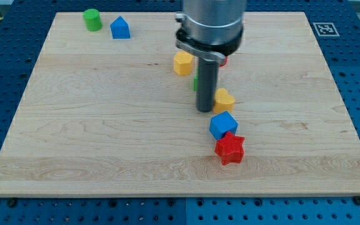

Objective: Push the green star below the yellow hexagon

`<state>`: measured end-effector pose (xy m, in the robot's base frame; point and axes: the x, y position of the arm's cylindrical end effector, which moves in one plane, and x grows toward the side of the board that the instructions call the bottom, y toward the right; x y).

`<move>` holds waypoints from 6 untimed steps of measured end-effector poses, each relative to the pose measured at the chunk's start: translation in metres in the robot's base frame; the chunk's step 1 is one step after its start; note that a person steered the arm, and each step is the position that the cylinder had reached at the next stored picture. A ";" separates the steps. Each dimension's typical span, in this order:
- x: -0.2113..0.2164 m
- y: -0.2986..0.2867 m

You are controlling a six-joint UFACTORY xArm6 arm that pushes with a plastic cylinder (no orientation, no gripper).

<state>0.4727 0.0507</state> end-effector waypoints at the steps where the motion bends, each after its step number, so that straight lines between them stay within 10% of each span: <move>1: 0.000 0.042; 3: -0.010 0.085; 6: -0.054 -0.015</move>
